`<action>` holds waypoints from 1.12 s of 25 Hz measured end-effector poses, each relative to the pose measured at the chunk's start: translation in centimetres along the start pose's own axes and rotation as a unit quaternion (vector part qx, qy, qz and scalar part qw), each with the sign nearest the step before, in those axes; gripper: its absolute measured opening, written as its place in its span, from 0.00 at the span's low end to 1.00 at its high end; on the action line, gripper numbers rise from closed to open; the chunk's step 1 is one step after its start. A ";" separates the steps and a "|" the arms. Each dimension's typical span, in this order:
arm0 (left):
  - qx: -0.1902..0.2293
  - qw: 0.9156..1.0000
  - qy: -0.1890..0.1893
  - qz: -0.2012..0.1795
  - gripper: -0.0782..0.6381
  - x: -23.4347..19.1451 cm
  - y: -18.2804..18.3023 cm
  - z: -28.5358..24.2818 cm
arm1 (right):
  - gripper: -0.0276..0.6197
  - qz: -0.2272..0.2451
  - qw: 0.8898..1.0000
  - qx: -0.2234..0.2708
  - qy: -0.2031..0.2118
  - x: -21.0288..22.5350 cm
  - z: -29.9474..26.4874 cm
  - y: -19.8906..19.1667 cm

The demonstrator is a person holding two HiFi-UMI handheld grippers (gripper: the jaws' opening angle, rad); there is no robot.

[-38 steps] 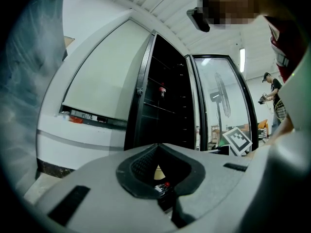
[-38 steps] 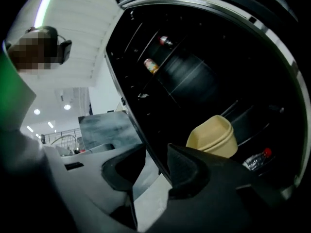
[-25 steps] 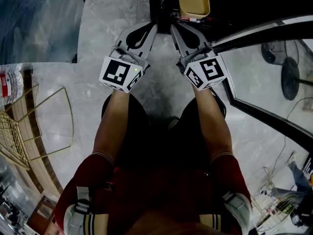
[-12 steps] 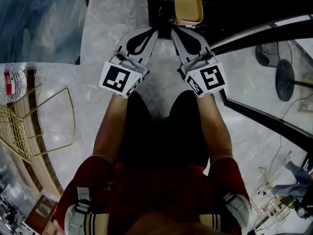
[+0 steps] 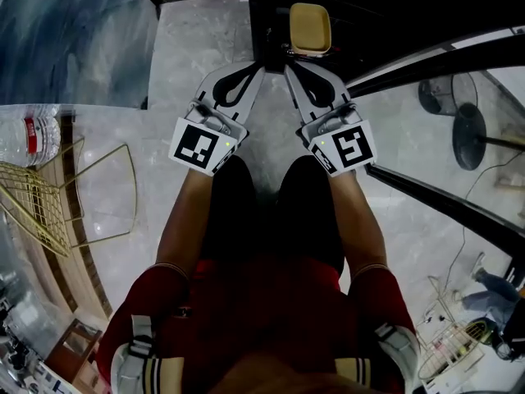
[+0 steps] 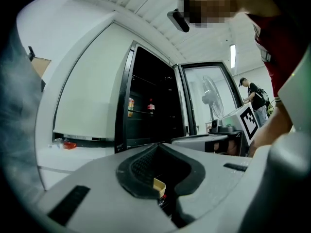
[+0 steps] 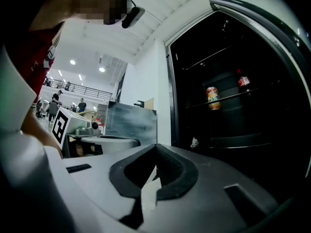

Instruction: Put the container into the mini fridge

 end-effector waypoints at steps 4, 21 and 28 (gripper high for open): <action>-0.001 1.000 -0.003 0.004 0.12 -0.1 4.3 0.7 | 0.04 -0.009 1.000 -0.004 0.007 -0.9 -0.1 4.3; 0.007 1.000 0.004 0.010 0.12 0.8 20.4 2.9 | 0.04 -0.017 0.999 0.012 0.036 -4.1 0.3 21.7; 0.009 1.000 -0.002 0.007 0.12 1.5 27.3 2.7 | 0.04 -0.013 0.999 0.016 0.036 -4.3 0.8 28.7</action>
Point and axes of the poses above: the fingertips, and each gripper's own axes: z backward along the fingers, x to its right, y out of its top, the point moved 9 cm from there along z, backward along the fingers, and after that the axes turned 1 degree about x, right-handed, at the moved point
